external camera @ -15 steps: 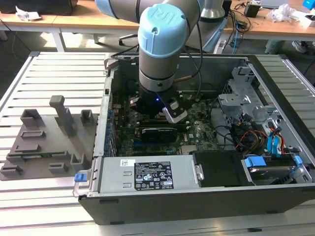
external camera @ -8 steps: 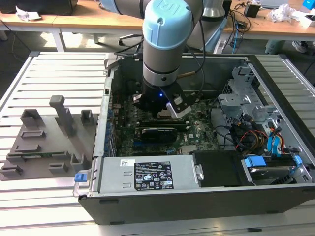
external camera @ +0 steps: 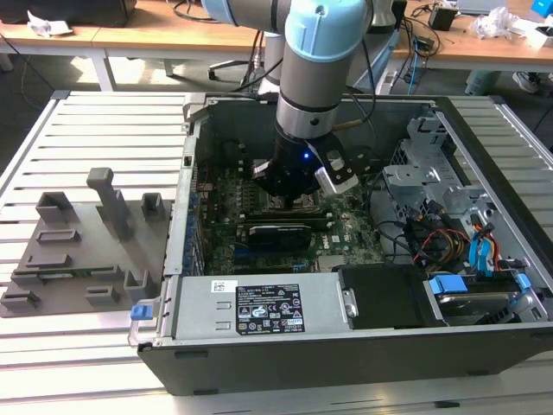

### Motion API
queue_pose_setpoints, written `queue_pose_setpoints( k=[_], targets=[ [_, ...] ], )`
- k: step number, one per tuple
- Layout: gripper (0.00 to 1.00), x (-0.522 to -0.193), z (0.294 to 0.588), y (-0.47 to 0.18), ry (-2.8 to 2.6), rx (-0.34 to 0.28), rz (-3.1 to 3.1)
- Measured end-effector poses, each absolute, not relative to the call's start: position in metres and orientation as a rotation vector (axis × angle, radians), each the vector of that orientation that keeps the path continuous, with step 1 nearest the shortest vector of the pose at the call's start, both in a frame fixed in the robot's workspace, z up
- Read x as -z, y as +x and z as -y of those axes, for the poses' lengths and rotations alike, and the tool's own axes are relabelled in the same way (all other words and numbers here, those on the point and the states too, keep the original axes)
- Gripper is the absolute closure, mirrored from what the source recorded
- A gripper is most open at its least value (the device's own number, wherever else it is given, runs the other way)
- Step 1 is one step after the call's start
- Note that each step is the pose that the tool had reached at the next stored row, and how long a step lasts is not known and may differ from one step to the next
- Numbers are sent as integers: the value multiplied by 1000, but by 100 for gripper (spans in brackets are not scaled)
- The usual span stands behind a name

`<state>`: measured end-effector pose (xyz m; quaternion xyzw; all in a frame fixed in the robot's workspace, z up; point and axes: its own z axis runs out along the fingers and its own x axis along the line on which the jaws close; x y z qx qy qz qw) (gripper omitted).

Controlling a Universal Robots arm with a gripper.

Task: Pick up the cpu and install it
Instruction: 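Install the second cpu locking lever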

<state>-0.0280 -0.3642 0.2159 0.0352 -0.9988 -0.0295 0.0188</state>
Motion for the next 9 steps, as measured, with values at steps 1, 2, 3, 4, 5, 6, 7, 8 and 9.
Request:
queue_pose_setpoints(
  k=[1, 2, 3, 4, 5, 6, 7, 8, 9],
  targets=[
    [89, -216, 363, -27, 109, 75, 3101],
    [89, -217, 362, -26, 108, 64, 3101],
    [89, -219, 360, -26, 108, 56, 3100],
    [89, -222, 359, -26, 108, 54, 3100],
    [89, -224, 357, -25, 108, 51, 3100],
    [89, -227, 355, -25, 108, 46, 3100],
    [89, -229, 353, -25, 108, 43, 3100],
    [89, -231, 350, -24, 108, 41, 3100],
    [89, -235, 347, -24, 108, 40, 3100]
  ],
)
